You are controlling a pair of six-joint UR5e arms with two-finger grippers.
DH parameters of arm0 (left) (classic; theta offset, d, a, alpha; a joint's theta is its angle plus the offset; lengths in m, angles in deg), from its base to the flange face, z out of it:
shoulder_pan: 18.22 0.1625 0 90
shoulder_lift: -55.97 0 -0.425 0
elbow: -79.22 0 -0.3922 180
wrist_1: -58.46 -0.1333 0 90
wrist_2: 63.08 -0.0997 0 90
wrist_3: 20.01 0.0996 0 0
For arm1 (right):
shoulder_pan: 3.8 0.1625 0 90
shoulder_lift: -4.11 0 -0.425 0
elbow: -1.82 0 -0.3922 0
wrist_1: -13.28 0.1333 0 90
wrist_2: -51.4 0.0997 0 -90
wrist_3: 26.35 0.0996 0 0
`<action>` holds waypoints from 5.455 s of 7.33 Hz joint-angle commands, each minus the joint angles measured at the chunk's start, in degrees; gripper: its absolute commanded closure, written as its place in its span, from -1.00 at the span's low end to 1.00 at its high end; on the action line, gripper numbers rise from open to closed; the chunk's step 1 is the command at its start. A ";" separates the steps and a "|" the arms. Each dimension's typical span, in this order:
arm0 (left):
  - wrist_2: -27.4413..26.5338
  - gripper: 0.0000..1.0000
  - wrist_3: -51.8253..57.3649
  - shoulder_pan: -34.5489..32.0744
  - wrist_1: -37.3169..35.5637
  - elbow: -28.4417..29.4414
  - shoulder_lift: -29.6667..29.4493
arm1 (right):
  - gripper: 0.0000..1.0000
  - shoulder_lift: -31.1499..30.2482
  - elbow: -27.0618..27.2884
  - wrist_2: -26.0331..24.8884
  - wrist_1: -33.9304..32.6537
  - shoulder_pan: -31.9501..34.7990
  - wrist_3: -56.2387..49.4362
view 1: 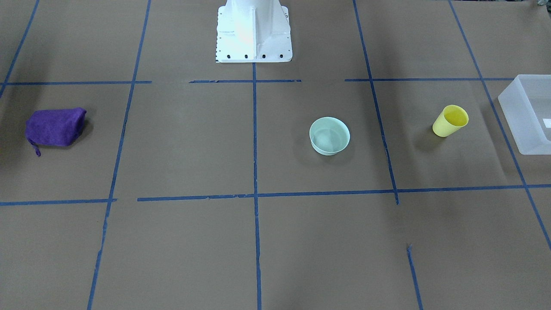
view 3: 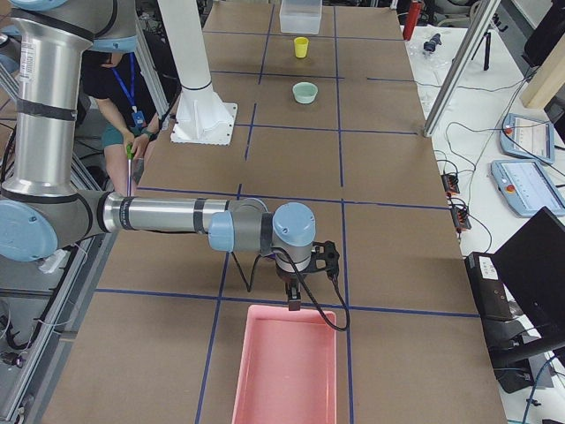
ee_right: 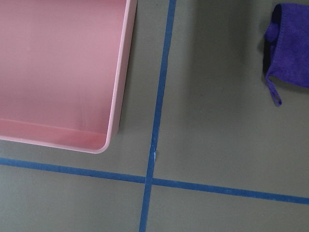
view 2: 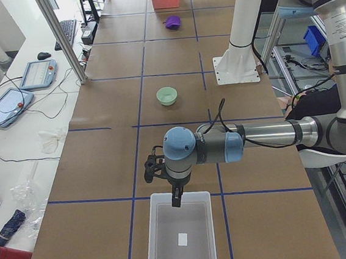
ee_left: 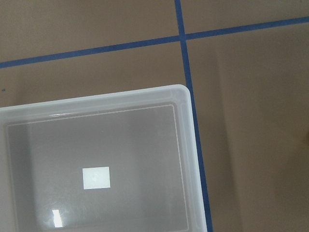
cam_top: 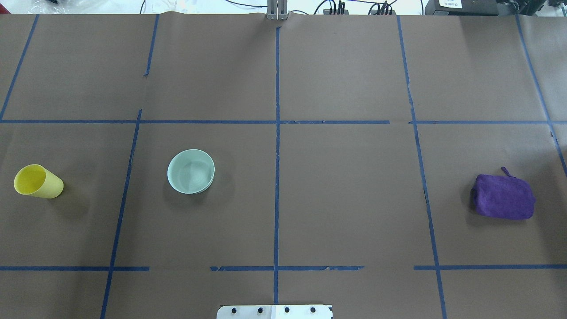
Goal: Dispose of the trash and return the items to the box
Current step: 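Move the left gripper out toward the yellow cup, then grasp the yellow cup with the left gripper and lift it, then carry the yellow cup into the clear bin and release it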
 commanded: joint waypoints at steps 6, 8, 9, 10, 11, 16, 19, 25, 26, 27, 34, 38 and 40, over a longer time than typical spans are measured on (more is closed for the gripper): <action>0.08 -1.00 0.09 1.82 15.27 0.45 -3.39 | -1.00 0.04 0.08 -0.18 3.16 -1.76 0.00; 0.09 -1.00 -0.26 2.19 32.23 4.04 -5.24 | -1.00 0.13 0.08 -0.18 11.49 -2.72 0.27; 0.26 -1.00 -1.39 2.36 38.91 5.11 -6.02 | -1.00 0.04 0.08 0.00 16.93 -3.07 0.44; 2.70 -1.00 -7.32 2.45 43.76 5.73 -6.03 | -1.00 -0.05 -0.01 0.35 19.33 -4.12 0.45; 4.12 -1.00 -13.82 3.15 48.42 5.73 -5.95 | -1.00 0.30 0.17 0.26 19.87 -4.39 0.36; -8.14 -0.83 -47.19 24.28 65.30 5.82 3.70 | -1.00 0.22 0.08 0.18 23.04 -5.19 0.80; -24.20 -0.50 -67.01 39.49 66.84 5.56 3.90 | -1.00 -0.31 0.08 0.18 23.13 -5.10 0.71; -28.30 0.76 -67.67 46.66 66.93 8.19 4.34 | -1.00 -1.19 -0.01 0.18 23.84 -5.10 0.71; -28.30 1.00 -67.41 46.66 66.93 8.02 4.43 | -1.00 -1.19 -0.01 0.18 23.84 -5.10 0.71; -28.21 1.00 -66.45 46.23 67.01 7.58 4.43 | -1.00 -1.37 -0.01 0.18 23.84 -5.10 0.71; 3.16 1.00 -13.46 10.68 47.21 5.11 6.54 | -1.00 -1.37 0.08 0.26 23.84 -5.10 0.62; 3.16 1.00 18.44 -5.45 28.25 13.69 0.82 | -1.00 -1.37 -0.01 0.18 23.84 -5.18 0.53; 3.08 1.00 13.49 -5.28 40.12 20.03 1.43 | -1.00 -1.37 0.08 0.18 23.92 -5.10 0.62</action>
